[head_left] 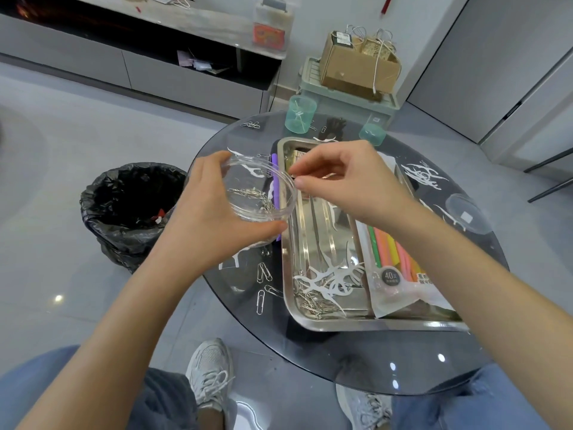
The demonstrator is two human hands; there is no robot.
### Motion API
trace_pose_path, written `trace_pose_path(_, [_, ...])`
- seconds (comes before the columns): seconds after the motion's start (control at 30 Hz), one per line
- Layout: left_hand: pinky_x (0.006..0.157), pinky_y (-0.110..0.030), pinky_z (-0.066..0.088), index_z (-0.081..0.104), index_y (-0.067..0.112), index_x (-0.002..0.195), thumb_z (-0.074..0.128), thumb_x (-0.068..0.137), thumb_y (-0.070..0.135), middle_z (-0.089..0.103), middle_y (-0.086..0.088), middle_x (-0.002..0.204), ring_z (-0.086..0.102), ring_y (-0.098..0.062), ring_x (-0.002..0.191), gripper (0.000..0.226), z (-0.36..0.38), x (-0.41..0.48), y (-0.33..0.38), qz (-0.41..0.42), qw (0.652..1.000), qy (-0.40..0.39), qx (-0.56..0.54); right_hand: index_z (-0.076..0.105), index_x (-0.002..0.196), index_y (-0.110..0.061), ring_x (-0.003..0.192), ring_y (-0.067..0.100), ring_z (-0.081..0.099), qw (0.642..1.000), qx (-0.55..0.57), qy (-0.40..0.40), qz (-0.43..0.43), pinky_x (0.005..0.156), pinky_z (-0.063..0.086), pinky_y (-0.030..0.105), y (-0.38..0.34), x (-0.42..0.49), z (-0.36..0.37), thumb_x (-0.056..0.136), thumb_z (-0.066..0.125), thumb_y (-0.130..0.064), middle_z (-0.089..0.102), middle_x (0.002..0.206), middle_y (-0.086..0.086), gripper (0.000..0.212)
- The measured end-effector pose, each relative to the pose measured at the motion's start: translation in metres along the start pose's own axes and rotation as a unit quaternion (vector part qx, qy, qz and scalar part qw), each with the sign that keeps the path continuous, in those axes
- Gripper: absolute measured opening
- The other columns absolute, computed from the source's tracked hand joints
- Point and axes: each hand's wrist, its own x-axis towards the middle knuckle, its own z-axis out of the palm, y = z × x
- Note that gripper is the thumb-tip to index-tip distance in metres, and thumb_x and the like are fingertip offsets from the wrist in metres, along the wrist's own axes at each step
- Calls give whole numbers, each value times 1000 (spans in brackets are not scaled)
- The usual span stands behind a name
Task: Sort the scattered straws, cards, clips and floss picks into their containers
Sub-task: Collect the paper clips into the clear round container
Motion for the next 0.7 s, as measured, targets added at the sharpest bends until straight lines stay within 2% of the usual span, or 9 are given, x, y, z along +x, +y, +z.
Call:
trace_pose_path(0.03, [94, -14, 27, 27, 17, 145, 84, 50, 48, 32, 15, 131, 32, 6, 118, 115, -2, -1, 0, 3, 1000, -1, 3, 73, 89, -17, 74, 0, 64, 999, -31, -19, 10, 71, 52, 15, 4, -7, -5, 80, 73, -12, 70, 81, -8, 10])
trace_pose_path(0.1, [96, -16, 27, 26, 16, 145, 85, 51, 48, 34, 8, 141, 32, 5, 118, 116, -3, -3, -1, 5, 1000, -9, 15, 71, 92, -23, 72, -2, 62, 982, -133, -121, 54, 67, 50, 15, 16, -24, -11, 77, 76, -23, 67, 78, -11, 16])
trace_pose_path(0.17, [95, -16, 27, 26, 16, 145, 84, 51, 49, 35, 4, 143, 32, 5, 117, 115, -4, -5, 0, 10, 1000, -14, 22, 67, 101, -27, 78, 1, 59, 938, -244, -234, 81, 70, 48, 19, 30, -42, -9, 72, 79, -37, 62, 86, -13, 34])
trace_pose_path(0.23, [94, -15, 27, 27, 16, 144, 84, 50, 50, 36, 4, 143, 33, 4, 116, 115, -3, -7, 3, 14, 1000, -18, 20, 62, 109, -29, 85, 4, 53, 912, -295, -275, 77, 73, 44, 23, 43, -56, -2, 69, 80, -41, 54, 93, -14, 45])
trace_pose_path(0.3, [93, -15, 27, 27, 17, 144, 84, 50, 51, 36, 4, 143, 33, 4, 116, 115, -1, -8, 5, 12, 999, -23, 20, 60, 108, -28, 85, 4, 50, 916, -299, -260, 54, 73, 39, 22, 52, -64, 4, 73, 78, -37, 47, 94, -14, 40])
trace_pose_path(0.43, [95, -17, 28, 27, 17, 145, 83, 50, 50, 37, 4, 144, 34, 4, 115, 116, 1, -11, 6, 10, 999, -29, 24, 68, 98, -20, 76, 0, 51, 941, -281, -190, 19, 69, 41, 17, 65, -57, 6, 82, 69, -16, 55, 89, -9, 16])
trace_pose_path(0.57, [93, -16, 28, 27, 18, 145, 84, 50, 50, 39, 4, 142, 35, 4, 114, 115, 1, -11, 6, 8, 999, -27, 21, 71, 94, -15, 70, 1, 54, 962, -247, -108, 32, 62, 39, 6, 75, -45, 6, 84, 65, -9, 66, 86, -3, 13])
trace_pose_path(0.7, [89, -10, 26, 28, 19, 145, 82, 47, 54, 39, 7, 142, 35, 6, 116, 117, -3, -11, 7, 6, 1000, -21, 8, 71, 93, -13, 72, 7, 54, 968, -246, -38, 31, 63, 40, 7, 81, -35, 9, 84, 67, -10, 67, 86, -1, 10])
